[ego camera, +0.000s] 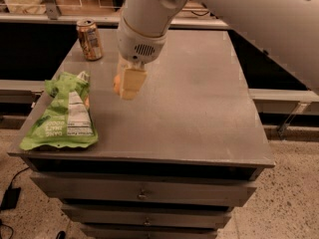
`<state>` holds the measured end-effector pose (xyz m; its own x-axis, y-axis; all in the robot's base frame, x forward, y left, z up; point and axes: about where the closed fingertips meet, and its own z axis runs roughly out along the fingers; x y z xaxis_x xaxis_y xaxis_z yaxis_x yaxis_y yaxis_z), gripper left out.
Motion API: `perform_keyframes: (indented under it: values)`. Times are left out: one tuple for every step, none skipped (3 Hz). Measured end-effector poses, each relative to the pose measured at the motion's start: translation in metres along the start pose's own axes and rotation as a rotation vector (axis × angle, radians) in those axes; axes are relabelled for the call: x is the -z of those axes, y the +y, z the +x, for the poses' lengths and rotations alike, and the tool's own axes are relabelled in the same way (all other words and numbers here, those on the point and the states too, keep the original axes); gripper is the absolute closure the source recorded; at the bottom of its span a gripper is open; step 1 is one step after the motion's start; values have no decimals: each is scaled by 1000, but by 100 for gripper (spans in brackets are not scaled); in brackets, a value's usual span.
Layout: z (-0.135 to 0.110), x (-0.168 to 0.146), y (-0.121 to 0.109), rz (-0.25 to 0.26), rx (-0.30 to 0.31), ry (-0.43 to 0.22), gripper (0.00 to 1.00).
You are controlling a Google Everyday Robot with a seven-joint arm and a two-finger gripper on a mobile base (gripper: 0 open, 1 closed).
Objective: Move orange near green rice chip bag
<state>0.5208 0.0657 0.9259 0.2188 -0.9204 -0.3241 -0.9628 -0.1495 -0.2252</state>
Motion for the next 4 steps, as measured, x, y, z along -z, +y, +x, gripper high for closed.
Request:
perform_keyframes:
  values:
    - [0,0,0,0,0,0,100]
    - [-5,-6,-10,15,9,-83,100]
    - [-21,-17,-34,55,32,-228,100]
    - [-43,-31,-65,105,44,-361,100]
